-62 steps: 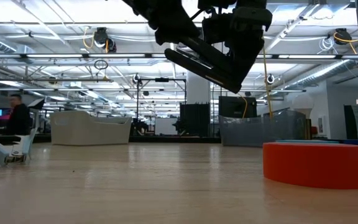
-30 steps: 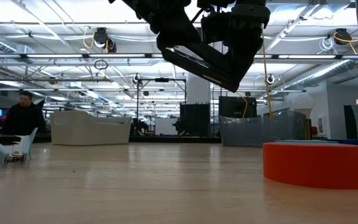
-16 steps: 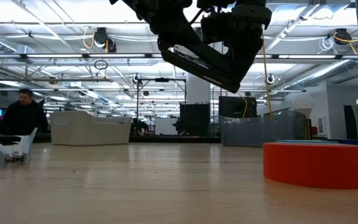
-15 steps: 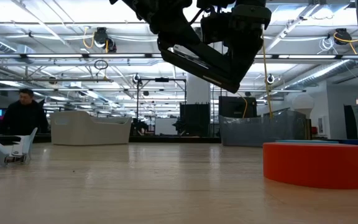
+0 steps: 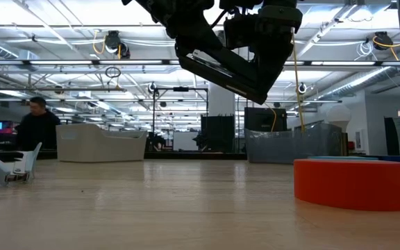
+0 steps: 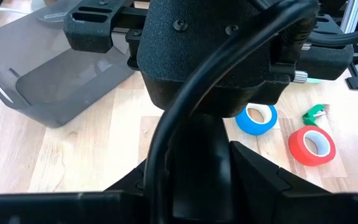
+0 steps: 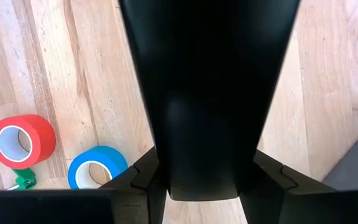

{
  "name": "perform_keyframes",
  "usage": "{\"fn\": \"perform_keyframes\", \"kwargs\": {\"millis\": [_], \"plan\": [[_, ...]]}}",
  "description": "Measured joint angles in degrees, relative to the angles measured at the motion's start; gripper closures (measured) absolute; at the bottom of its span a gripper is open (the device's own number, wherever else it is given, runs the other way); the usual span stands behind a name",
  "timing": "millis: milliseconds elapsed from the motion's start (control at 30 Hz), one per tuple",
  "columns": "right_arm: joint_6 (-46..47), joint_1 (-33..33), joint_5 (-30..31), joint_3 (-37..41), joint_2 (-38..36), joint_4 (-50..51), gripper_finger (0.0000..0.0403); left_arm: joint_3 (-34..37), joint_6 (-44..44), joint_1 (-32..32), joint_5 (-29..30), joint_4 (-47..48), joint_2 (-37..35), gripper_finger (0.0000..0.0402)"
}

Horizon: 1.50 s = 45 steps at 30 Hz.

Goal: Pick and place Stapler, Stapler remover, tape
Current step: Put the black stapler into the gray bin

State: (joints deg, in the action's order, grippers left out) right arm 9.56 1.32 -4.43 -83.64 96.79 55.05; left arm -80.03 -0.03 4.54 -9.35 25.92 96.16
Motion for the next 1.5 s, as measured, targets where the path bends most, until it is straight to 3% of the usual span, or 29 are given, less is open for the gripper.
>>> {"fn": "perform_keyframes", "kwargs": {"millis": [167,433,767,1133,1333,1500], "plan": [[0.07,0.00,0.02,0.00,0.00,0.01,0.0260,0.00,-0.09,0.00,0.06,0.75,0.01,0.0265],[0.88,0.07,0.12,-0.11,-0.08,-0.40,0.0225,0.26,-0.74,0.00,1.26,3.25,0.14,0.0265],[-1.05,0.11,-0.11,-0.13,-0.13,1.62,0.0230,0.28,-1.08,-0.02,5.80,10.50,0.03,0.0265],[-0.76,0.09,0.43,-0.13,-0.13,6.22,0.0230,0.20,-7.85,4.50,25.30,22.27,-7.27,0.0265],[-1.26,0.04,5.38,-0.02,-2.19,8.62,0.0230,1.19,-12.12,7.79,32.85,26.21,-13.77,0.0265],[0.02,0.07,8.84,3.19,-8.10,7.61,0.0230,6.83,-15.75,9.46,37.86,26.06,-21.00,0.0265]]}}
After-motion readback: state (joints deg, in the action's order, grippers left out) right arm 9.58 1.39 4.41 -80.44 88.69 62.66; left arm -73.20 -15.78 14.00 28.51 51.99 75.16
